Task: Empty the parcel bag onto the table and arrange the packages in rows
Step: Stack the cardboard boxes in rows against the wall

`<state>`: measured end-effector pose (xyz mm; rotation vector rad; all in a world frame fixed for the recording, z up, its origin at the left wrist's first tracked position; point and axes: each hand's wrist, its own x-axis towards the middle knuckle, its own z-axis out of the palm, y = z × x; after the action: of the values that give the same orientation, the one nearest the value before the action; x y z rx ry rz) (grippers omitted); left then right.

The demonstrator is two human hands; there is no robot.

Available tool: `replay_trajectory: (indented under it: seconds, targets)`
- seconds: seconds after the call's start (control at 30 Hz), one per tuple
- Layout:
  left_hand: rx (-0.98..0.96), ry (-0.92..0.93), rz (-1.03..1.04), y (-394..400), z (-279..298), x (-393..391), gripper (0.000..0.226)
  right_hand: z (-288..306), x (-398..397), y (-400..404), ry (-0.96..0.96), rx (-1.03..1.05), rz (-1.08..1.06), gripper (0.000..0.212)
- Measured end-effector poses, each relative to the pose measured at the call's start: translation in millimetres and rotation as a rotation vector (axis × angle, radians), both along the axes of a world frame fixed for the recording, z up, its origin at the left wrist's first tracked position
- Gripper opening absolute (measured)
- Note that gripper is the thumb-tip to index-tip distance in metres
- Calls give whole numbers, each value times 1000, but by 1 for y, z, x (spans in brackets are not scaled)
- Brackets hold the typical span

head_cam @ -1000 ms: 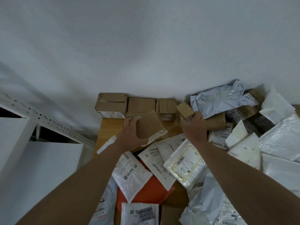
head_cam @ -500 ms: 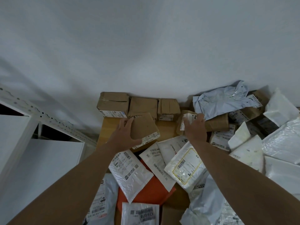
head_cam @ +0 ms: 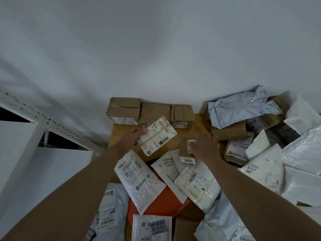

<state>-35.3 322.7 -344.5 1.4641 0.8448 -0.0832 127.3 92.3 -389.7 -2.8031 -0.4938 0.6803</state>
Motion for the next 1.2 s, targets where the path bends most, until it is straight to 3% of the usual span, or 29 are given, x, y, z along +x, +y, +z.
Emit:
replay_trajectory:
  seconds: [0.07, 0.13, 0.2, 0.23, 0.3, 0.4, 0.47, 0.6, 0.67, 0.77, 0.83, 0.97, 1.03, 1.1, 1.2]
  targets:
    - [-40, 21, -14, 2, 4, -2, 36, 15, -6, 7, -55, 318, 17, 50]
    - [-49, 25, -89, -1, 5, -2, 38, 32, -12, 17, 318, 655, -80, 46]
    - [-44, 9, -151, -8, 6, 2, 31, 40, -12, 24, 715, 724, -166, 64]
    - [-44, 6, -169, -12, 7, 5, 28, 42, -12, 25, 752, 714, -166, 69]
    - [-42, 13, -193, -20, 8, 13, 36, 43, -8, 19, 504, 685, -169, 68]
    - [31, 58, -272, -26, 4, 23, 69, 29, 20, -7, -263, 372, -108, 40]
    - [81, 77, -317, -28, 0, 28, 91, 26, 43, -27, -513, 278, -151, 40]
    - [68, 47, -322, -41, -1, 40, 97, 32, 79, -48, -508, 183, -238, 75]
    - [54, 49, -326, -51, -1, 46, 100, 35, 101, -51, -478, 238, -443, 91]
    - [20, 74, -320, -61, -1, 48, 91, 49, 137, -51, -281, 403, -727, 113]
    - [6, 78, -316, -63, -2, 47, 82, 55, 150, -52, -199, 308, -684, 119]
    - [-23, 75, -285, -67, 4, 46, 61, 53, 152, -50, -280, 184, -557, 100]
    - [-45, 74, -274, -67, 8, 46, 54, 52, 146, -48, -338, 277, -494, 84]
    - [-62, 66, -253, -67, 13, 46, 52, 61, 131, -49, -354, 498, -451, 77]
    - [-93, 32, -171, -69, 21, 45, 33, 55, 97, -58, -167, 577, -364, 68]
